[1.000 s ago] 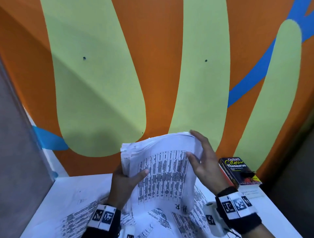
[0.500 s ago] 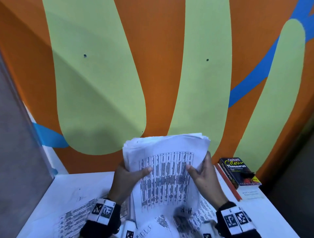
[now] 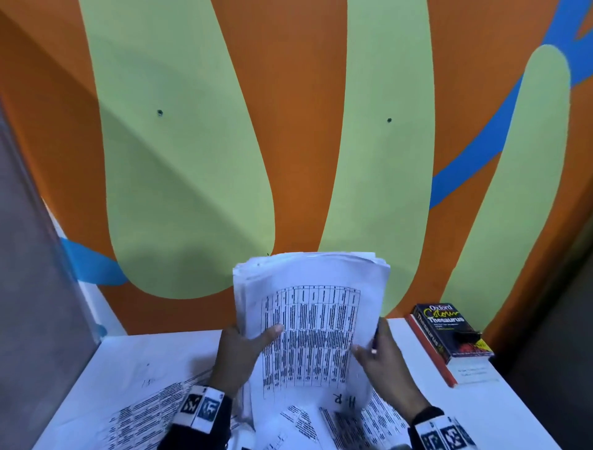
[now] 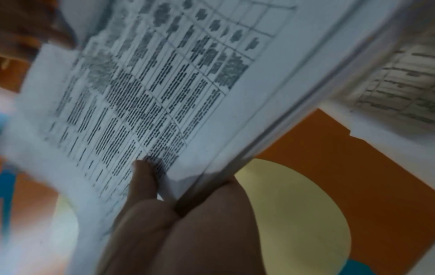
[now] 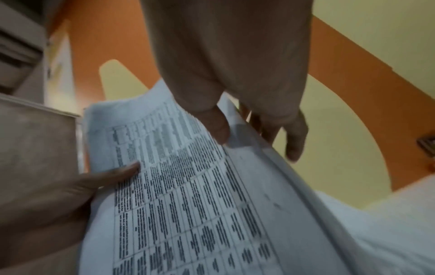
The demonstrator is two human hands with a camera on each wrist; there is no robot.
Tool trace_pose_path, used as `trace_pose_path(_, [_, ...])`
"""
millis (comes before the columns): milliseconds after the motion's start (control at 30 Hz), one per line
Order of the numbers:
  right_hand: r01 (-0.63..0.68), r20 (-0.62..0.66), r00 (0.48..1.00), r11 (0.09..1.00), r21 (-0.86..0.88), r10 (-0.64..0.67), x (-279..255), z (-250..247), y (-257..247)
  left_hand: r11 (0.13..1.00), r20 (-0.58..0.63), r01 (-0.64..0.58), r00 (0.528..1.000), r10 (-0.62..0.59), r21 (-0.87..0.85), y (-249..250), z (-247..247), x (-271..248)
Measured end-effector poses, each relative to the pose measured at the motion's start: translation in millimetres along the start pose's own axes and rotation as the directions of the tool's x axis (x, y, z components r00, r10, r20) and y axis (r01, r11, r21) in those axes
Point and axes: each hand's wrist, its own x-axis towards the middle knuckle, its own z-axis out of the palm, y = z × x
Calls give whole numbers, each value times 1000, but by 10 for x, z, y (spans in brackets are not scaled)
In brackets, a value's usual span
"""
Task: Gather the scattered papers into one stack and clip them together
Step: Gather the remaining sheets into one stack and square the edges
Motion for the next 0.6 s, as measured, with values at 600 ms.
trace_pose_path(600, [247,-201,953,965,82,-227,390,-1000,-591,995,150,-94,985,87,43,167,-748,46])
